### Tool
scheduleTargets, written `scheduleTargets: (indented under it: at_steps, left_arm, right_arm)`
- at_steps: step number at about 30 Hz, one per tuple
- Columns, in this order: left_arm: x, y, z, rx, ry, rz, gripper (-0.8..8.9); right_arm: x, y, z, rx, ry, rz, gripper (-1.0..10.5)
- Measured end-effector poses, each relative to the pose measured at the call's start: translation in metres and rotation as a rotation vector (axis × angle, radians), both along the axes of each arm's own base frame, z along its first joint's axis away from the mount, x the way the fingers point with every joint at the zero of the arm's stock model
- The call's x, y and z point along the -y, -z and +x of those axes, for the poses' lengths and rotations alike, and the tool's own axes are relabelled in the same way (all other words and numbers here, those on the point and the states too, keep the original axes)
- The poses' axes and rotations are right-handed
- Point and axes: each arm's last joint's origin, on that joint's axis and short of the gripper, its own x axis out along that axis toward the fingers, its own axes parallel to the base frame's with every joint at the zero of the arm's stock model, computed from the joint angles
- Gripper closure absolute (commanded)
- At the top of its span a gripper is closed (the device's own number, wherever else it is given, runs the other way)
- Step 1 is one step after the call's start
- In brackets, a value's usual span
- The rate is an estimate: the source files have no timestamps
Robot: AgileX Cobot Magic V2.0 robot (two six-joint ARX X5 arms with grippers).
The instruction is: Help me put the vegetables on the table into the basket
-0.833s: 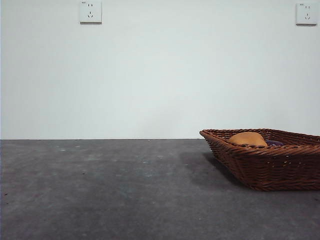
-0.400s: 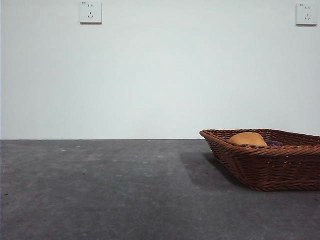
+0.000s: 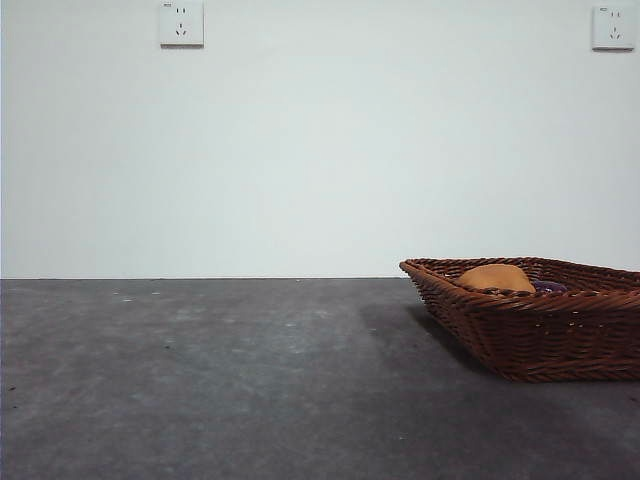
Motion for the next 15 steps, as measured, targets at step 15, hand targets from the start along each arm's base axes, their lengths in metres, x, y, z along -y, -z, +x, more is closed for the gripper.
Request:
scheduleTargets:
  at_steps: [15]
  left_arm:
    - [0.0,0.0,0.0,0.0,0.0,0.0,8.17]
  right_arm:
    - [-0.001,0.099,0.009,-0.013,-0.008,0.013,9.5]
